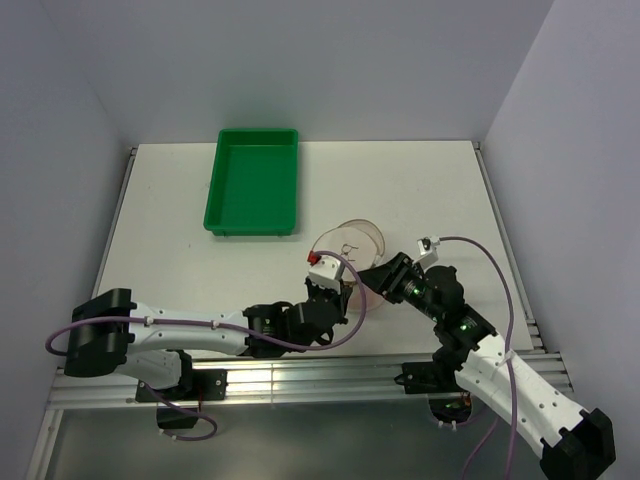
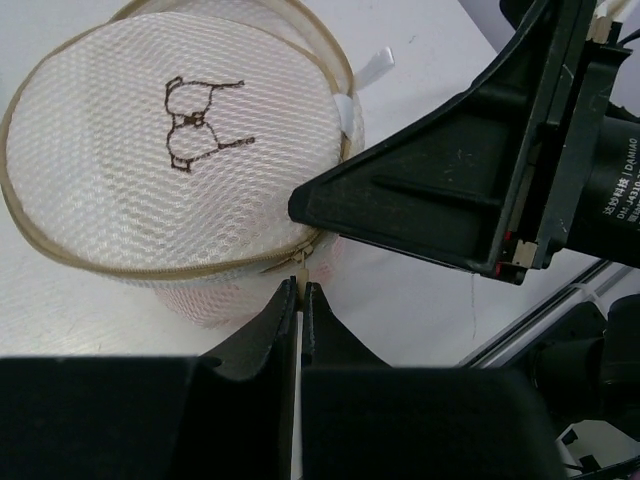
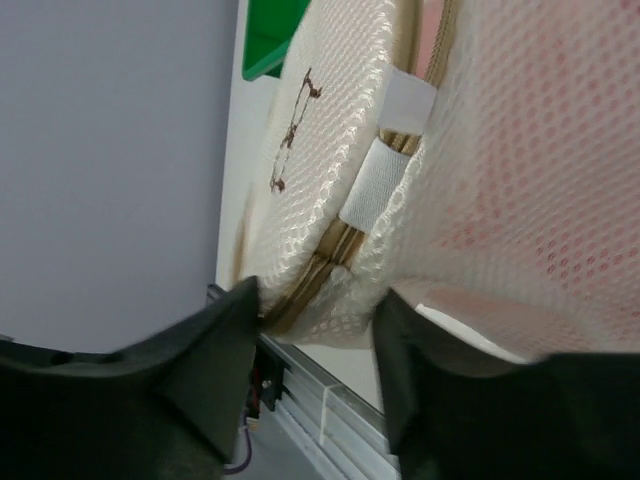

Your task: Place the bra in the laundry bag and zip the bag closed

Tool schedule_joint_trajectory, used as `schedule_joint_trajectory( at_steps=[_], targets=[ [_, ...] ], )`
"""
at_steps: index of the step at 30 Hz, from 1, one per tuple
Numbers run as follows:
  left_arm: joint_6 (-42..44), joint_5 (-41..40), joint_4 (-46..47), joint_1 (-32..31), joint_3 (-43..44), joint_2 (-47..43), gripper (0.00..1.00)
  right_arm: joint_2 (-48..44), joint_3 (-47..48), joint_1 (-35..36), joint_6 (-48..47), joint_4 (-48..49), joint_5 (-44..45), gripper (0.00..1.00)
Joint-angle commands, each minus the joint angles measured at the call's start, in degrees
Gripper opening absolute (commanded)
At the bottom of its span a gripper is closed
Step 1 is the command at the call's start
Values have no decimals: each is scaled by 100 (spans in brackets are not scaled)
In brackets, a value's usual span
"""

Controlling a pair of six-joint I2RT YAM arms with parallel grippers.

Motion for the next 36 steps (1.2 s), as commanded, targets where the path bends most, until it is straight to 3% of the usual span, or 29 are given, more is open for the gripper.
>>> schedule_joint_trajectory(
  at_steps=[1, 7, 16, 27, 33, 36],
  targets=[
    [85, -44, 307, -51, -96, -115, 0, -65, 119, 40, 160, 414, 261, 51],
    [50, -175, 167, -69, -245, -203, 0, -3, 92, 48, 151, 414, 305, 24],
    [-196, -615, -342, -69, -614, -519, 0, 84, 136, -31, -51, 563, 183, 0],
    [-873, -1335, -1503, -60, -1036, -1248, 0, 682, 434, -707, -586, 994, -722, 0],
    [-883, -1450, -1786, -156, -1046, -1862, 0, 1778, 1014, -1112, -1307, 1012, -1512, 0],
    [-549, -1407, -1487, -305, -940, -1908, 0, 2228, 1401, -1112, -1598, 792, -1672, 37]
  ],
)
